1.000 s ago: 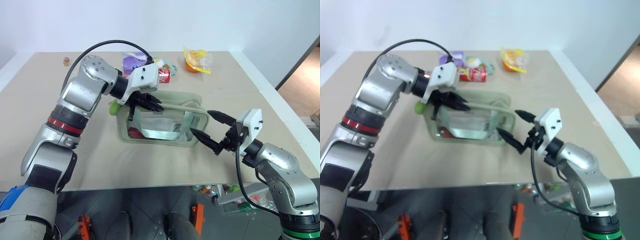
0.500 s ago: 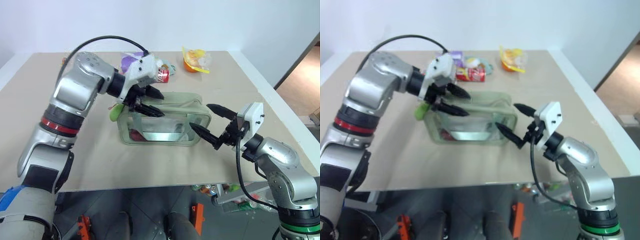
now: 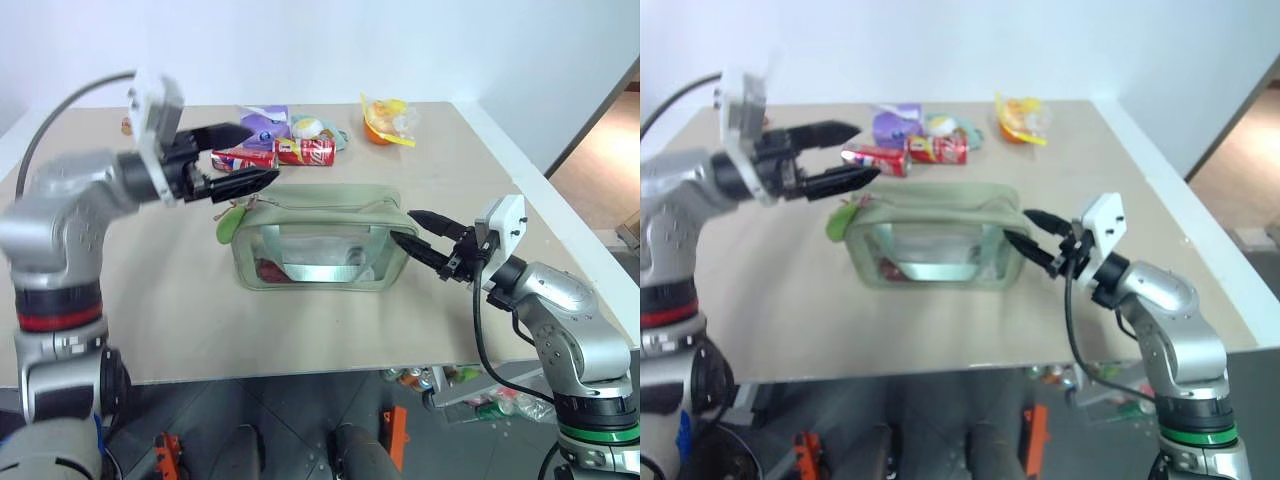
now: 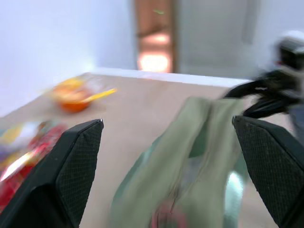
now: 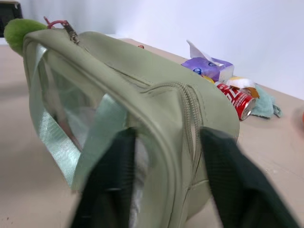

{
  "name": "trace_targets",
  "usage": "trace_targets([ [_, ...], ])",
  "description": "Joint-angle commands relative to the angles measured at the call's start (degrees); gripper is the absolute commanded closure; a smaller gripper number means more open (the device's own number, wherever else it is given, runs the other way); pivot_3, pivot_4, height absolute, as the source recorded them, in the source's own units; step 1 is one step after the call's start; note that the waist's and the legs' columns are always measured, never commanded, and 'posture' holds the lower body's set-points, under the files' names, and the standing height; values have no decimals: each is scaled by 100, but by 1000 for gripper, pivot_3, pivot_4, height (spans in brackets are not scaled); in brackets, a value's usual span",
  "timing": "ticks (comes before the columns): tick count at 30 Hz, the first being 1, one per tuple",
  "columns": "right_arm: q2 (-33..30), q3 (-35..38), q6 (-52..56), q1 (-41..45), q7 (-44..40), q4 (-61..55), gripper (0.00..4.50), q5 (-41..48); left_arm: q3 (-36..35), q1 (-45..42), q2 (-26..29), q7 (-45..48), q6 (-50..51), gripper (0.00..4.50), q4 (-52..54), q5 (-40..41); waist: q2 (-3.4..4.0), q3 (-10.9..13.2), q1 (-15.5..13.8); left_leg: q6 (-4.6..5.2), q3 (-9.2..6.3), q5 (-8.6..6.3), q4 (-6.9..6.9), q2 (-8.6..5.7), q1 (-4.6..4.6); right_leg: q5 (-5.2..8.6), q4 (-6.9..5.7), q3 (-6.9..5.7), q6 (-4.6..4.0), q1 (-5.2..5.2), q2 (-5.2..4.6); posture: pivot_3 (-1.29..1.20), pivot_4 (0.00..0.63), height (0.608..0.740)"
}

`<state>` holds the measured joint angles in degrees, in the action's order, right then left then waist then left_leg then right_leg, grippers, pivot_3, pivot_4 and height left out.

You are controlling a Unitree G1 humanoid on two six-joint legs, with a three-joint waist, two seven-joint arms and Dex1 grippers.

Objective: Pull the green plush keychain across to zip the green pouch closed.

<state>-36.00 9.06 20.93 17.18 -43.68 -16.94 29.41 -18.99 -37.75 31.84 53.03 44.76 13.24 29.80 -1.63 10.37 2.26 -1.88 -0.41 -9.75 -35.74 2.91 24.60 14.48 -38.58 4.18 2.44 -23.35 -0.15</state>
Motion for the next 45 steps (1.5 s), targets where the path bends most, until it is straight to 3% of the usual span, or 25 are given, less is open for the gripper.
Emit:
trace_targets([
  [1, -95, 161, -42, 71, -131, -91, 3901, 122, -787, 788, -69, -855, -307, 0, 974, 36, 0, 0, 6, 0, 1, 0, 0, 0, -3, -1, -1, 1, -1, 1, 0, 0, 150, 740],
  [3, -126, 142, -37, 129, -222, -62, 4443, 142, -992, 1454, -136, -1150, -341, 0, 1376, 70, -1, -1, 6, -1, 4, 1, 0, -1, -14, -1, -3, 4, -1, 10, -1, 0, 150, 740],
  [9, -186, 20, -134, 340, -486, 106, 4443, 45, -963, 2640, -427, -1496, -136, 0, 1991, 755, -3, -1, -1, -1, 8, 11, -1, -2, -27, -7, -3, 4, -3, 21, -3, 0, 150, 740],
  [19, -192, 3, -150, 456, -545, 153, 4443, -77, -301, 2272, -259, -1456, -348, 0, 1227, 1134, -3, -1, 12, 2, 8, 22, 4, -2, -32, -15, -3, 6, -22, 19, 4, 0, 150, 740],
  [22, -203, 48, -126, 392, -504, 72, 4500, -75, -289, 2135, -186, -1429, -419, 761, 1040, 1202, -3, -1, 15, 1, 9, 22, 8, -2, -29, -16, -3, 7, -10, 16, 3, 0, 150, 740],
  [33, -234, 102, -109, 263, -355, -49, 4500, -75, -330, 1943, 131, -1407, -277, 4443, 732, 1728, -3, -1, 27, 1, 9, 22, 20, -2, -27, -11, -2, 7, -11, 9, 2, 0, 150, 740],
  [41, -264, 101, -102, 221, -307, -77, 4500, -80, -124, 1601, 214, -1502, -372, 4443, 585, 1653, -5, 0, 28, 1, 9, 22, 20, -2, -27, -11, -2, 6, -11, 9, 2, 0, 150, 740],
  [45, -276, 109, -74, 197, -285, -112, 4500, -70, -78, 784, 296, -1554, -434, 4443, 555, 1698, -9, 3, 18, 1, 9, 22, 21, -2, -26, -10, -2, 5, -12, 9, 2, 0, 150, 740],
])
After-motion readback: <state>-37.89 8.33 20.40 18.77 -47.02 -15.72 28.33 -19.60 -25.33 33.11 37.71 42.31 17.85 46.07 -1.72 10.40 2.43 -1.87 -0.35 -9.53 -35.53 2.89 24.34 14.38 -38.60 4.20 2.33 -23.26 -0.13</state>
